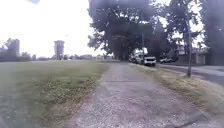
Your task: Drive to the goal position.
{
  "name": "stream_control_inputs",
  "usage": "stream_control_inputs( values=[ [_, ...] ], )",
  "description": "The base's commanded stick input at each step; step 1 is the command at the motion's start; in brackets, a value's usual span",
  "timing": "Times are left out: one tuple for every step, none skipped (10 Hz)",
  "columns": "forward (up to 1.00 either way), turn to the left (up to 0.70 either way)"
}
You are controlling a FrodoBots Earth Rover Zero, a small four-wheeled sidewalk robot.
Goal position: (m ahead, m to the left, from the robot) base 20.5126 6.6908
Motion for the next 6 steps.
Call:
stream_control_inputs(
  values=[
    [0.7,0.0],
    [0.7,0.0],
    [0.7,0.0],
    [0.7,0.0],
    [0.7,0.0],
    [0.7,0.0]
  ],
)
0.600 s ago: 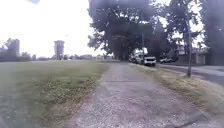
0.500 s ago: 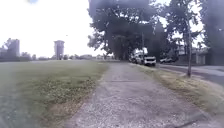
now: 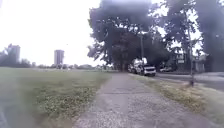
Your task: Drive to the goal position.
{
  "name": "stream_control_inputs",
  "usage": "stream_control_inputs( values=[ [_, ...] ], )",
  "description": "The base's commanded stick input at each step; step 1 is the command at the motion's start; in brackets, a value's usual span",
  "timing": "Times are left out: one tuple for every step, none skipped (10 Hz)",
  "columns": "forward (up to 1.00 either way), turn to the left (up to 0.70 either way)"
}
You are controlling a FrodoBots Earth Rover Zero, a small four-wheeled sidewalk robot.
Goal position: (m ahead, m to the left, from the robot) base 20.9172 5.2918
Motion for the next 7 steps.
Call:
stream_control_inputs(
  values=[
    [0.7,0.0],
    [0.7,0.0],
    [0.7,0.0],
    [0.7,0.0],
    [0.7,0.0],
    [0.7,0.0],
    [0.7,0.0]
  ],
)
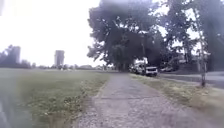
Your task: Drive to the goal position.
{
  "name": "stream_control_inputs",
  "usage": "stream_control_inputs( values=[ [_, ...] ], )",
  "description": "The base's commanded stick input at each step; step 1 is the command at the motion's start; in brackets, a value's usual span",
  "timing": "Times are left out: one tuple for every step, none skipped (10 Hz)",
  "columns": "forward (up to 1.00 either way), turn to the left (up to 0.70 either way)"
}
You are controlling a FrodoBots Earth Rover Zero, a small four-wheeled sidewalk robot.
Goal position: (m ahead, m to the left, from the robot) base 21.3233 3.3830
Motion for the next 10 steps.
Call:
stream_control_inputs(
  values=[
    [0.7,0.0],
    [0.7,0.0],
    [0.7,0.0],
    [0.7,0.0],
    [0.7,0.0],
    [0.7,0.0],
    [0.7,0.0],
    [0.7,0.0],
    [0.7,0.0],
    [0.7,0.0]
  ],
)
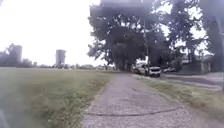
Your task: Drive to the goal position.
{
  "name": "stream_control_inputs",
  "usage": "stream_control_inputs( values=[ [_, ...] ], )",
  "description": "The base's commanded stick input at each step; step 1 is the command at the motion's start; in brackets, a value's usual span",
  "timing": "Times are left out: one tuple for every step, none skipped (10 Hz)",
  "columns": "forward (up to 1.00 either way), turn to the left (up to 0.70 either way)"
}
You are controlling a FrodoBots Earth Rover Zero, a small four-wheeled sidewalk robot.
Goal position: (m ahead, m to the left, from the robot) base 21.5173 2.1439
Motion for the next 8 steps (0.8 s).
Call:
stream_control_inputs(
  values=[
    [0.7,0.0],
    [0.7,0.0],
    [0.7,0.0],
    [0.7,0.0],
    [0.7,0.0],
    [0.7,0.0],
    [0.7,0.0],
    [0.7,0.0]
  ],
)
